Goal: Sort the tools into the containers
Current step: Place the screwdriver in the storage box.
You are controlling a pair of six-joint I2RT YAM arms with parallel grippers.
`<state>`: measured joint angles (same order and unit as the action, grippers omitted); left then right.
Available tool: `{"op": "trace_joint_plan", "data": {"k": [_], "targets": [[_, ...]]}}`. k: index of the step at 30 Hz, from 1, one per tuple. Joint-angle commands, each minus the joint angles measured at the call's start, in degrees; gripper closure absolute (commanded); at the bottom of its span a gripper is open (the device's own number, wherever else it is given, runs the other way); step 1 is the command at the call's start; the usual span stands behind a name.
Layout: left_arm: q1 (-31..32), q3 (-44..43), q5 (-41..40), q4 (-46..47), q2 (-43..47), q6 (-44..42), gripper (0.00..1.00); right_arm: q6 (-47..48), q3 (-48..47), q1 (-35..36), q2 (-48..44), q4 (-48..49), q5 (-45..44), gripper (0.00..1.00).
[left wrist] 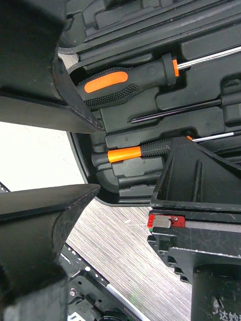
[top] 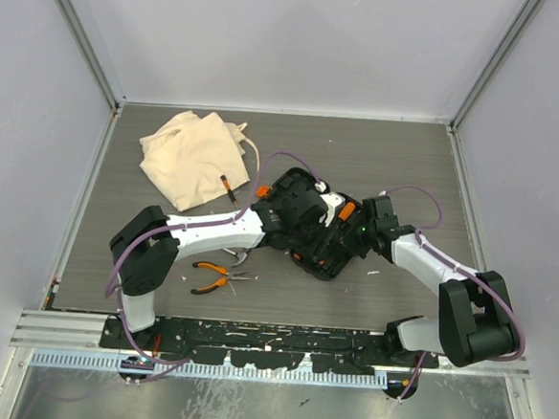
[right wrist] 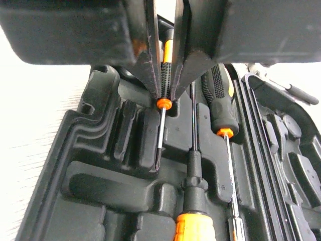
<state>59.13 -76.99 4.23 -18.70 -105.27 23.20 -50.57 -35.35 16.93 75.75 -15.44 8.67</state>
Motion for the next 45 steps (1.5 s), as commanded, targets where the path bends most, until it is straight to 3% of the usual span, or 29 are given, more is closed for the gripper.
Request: {"op": "trace_joint_plan", "data": {"k": [1,14,45], "targets": [[-0.3,-0.8,-0.9,0.4,0.5,0.5,0.54,0.2,-0.5,0.8,-2.0,-3.3,-1.4,0.82],[-0.3,-2.3,-1.7,0.6,-1.5,2.1,0.53,-1.4,-3.7,0.0,-9.4,-4.9,-7.0,0.76],[-0.3,-3.6,0.0,0.1,-4.7,3.1,0.64,0.5,-4.8,-0.4,2.9,-1.7,-1.1,0.78]]}}
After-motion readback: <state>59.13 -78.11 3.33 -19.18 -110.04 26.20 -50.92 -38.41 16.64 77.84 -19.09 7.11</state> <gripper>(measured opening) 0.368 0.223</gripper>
